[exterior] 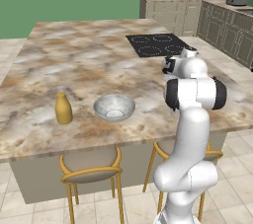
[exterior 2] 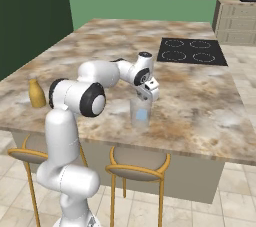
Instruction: There are two ice cubes in the ice bowl. Place both ice cubes in the glass cup.
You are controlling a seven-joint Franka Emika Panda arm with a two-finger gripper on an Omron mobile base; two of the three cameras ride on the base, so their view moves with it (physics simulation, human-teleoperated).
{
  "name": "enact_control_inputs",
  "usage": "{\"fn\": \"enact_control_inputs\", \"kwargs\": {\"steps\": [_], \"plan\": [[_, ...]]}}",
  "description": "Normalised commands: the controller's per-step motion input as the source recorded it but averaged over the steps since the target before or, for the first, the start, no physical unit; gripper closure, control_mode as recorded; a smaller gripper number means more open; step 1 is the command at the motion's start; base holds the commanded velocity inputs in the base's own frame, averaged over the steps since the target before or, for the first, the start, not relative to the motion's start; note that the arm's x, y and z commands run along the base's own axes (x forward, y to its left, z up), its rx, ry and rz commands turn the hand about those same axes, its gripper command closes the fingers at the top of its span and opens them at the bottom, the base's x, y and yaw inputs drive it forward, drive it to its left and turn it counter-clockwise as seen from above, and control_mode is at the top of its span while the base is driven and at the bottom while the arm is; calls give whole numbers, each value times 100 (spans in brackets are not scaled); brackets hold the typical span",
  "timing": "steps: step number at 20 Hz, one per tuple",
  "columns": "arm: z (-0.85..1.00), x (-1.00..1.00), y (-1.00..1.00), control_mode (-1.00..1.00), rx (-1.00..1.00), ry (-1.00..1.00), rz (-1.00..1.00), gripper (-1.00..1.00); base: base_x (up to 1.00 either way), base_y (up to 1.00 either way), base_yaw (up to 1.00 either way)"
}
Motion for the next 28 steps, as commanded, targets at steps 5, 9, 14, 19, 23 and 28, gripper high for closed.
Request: {"fn": "enact_control_inputs", "kwargs": {"steps": [5, 9, 14, 19, 23, 28], "plan": [[-3, -18, -18, -100, 0, 0, 0, 100, 0, 0, 0], [0, -19, -15, -100, 0, 0, 0, 100, 0, 0, 0], [0, 0, -1, -100, 0, 0, 0, 100, 0, 0, 0], [0, 13, 6, -100, 0, 0, 0, 100, 0, 0, 0], [12, -7, 14, -100, 0, -5, 0, 100, 0, 0, 0], [26, -5, 19, -100, 0, -9, 0, 100, 0, 0, 0]]}}
